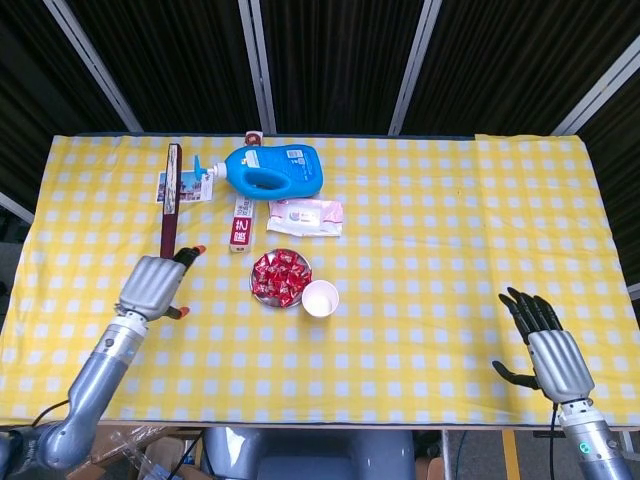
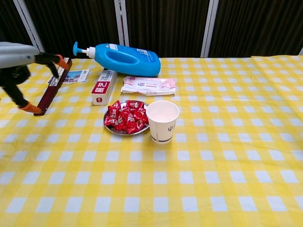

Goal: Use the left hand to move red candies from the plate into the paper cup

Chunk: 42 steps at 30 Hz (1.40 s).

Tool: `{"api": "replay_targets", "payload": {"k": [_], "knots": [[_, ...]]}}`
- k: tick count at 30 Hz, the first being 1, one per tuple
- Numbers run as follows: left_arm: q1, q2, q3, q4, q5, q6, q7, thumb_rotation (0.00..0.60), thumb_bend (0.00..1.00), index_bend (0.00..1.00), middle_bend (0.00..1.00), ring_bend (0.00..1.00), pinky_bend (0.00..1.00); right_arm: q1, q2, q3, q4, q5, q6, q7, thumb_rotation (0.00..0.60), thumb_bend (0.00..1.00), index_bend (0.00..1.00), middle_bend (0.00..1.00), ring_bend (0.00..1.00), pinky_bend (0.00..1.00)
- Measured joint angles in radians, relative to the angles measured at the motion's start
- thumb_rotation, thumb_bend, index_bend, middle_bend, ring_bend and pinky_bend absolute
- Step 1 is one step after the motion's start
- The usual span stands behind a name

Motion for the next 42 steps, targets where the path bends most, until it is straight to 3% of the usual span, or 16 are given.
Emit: {"api": "replay_targets", "payload": {"k": [11, 20, 30, 33, 39, 42], "knots": [[-0.265, -0.250, -0.034, 0.208, -0.291, -0.046, 0.152, 0.600, 0.19, 0.13, 0.17, 0.82, 0.88, 0.007, 0.011, 0.002, -0.009, 0.009, -0.016, 0.035, 0.600, 0.28, 0.00, 0.00, 0.00, 0.00], [-0.382, -0.385, -0.035, 0.377, -0.398, -0.071, 0.167, 0.600, 0.23, 0.22, 0.20, 0.82, 0.88, 0.010, 0.019, 0.002, -0.015, 0.013, -0.025, 0.059, 0.600, 0.28, 0.00, 0.00, 0.00, 0.00], [-0.452, -0.471, -0.017, 0.502, -0.450, -0.097, 0.161, 0.600, 0.24, 0.27, 0.23, 0.82, 0.88, 0.012, 0.023, 0.003, -0.018, 0.017, -0.029, 0.073, 0.600, 0.28, 0.00, 0.00, 0.00, 0.00], [-0.462, -0.491, -0.010, 0.533, -0.459, -0.104, 0.153, 0.600, 0.26, 0.32, 0.28, 0.82, 0.88, 0.012, 0.024, 0.002, -0.019, 0.017, -0.030, 0.076, 0.600, 0.28, 0.00, 0.00, 0.00, 0.00], [-0.475, -0.524, 0.005, 0.593, -0.460, -0.107, 0.135, 0.600, 0.40, 0.49, 0.53, 0.83, 0.90, 0.012, 0.026, 0.003, -0.019, 0.019, -0.030, 0.081, 0.600, 0.28, 0.00, 0.00, 0.00, 0.00], [-0.477, -0.537, 0.010, 0.617, -0.447, -0.099, 0.123, 0.600, 0.44, 0.56, 0.61, 0.84, 0.90, 0.012, 0.026, 0.003, -0.020, 0.018, -0.029, 0.081, 0.600, 0.28, 0.00, 0.00, 0.00, 0.00]]}}
